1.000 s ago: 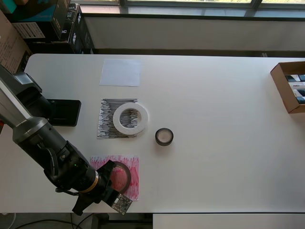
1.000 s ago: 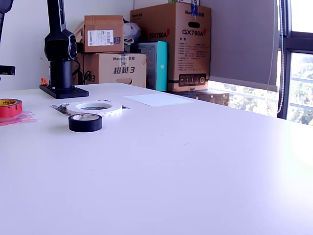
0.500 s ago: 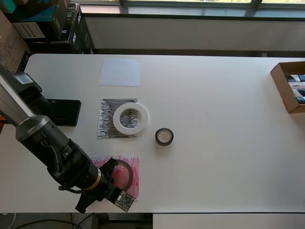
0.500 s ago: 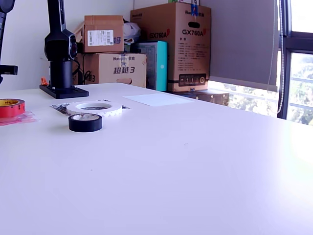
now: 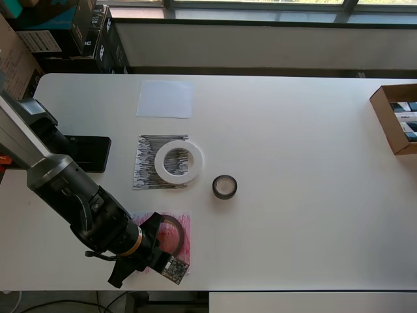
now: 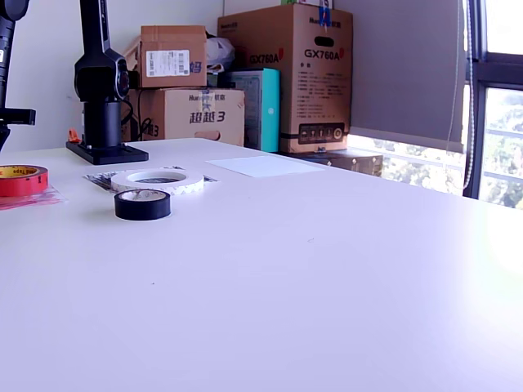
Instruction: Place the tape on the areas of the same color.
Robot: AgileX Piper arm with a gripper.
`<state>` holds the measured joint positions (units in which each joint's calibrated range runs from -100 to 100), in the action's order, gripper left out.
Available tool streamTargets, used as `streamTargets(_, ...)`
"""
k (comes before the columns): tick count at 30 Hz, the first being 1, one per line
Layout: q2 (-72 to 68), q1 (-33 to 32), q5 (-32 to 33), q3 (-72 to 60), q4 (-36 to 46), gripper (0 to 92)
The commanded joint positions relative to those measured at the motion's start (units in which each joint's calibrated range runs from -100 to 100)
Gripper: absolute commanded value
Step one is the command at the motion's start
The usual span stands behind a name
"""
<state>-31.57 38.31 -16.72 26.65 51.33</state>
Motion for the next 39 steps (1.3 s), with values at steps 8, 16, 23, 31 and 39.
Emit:
streamTargets(8,-0.1,0.1,0.1,0.1,0.3,19.5)
streamTargets(16,0.5,0.8,0.1,3.8,0.2,19.5)
streamTargets(23,0.6,0.7,0.1,3.5,0.1,19.5)
streamTargets(31,0.6,0.9,0.1,2.8,-0.1,19.5)
streamTargets(39,0.8,1.0,0.6,0.7,0.4,19.5)
